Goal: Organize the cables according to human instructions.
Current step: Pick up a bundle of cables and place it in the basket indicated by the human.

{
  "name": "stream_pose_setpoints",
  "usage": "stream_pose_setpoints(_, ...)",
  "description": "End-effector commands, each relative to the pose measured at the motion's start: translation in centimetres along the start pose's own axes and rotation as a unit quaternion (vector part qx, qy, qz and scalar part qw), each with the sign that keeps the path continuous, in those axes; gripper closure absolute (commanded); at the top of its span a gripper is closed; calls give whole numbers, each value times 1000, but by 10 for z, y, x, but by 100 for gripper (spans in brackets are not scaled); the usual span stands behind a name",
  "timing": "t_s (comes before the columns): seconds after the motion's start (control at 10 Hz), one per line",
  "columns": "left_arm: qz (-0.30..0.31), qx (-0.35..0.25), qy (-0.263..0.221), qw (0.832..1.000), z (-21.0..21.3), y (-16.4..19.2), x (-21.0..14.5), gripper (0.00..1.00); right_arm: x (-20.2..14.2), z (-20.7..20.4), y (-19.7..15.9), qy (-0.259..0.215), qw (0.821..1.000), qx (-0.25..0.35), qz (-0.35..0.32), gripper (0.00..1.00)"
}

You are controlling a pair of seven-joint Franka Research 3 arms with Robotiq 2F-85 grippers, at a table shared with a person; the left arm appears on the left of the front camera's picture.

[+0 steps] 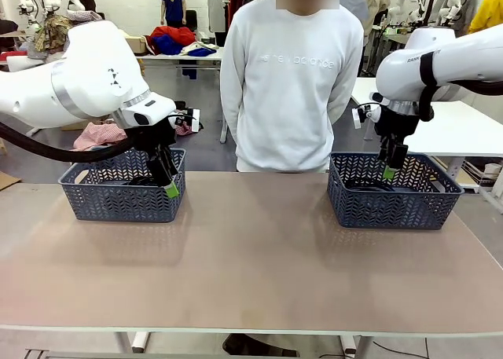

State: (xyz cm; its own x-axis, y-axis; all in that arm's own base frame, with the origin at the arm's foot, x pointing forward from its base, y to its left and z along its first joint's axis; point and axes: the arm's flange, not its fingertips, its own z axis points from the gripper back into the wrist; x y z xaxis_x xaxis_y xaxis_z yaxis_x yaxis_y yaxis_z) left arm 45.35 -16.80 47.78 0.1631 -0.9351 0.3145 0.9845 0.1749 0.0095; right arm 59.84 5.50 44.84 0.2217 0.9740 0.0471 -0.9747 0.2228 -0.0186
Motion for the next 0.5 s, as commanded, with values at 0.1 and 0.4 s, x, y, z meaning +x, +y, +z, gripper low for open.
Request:
stream_pose_setpoints(0.1, 0, 4, -1, 1000, 1, 0, -2, 0, 0, 0, 0, 0, 1000, 1, 7, 0)
stream_pose_setpoints(0.4, 0, 4, -1, 1000, 1, 0, -2, 0, 0, 0, 0, 0, 1000, 1, 7, 0)
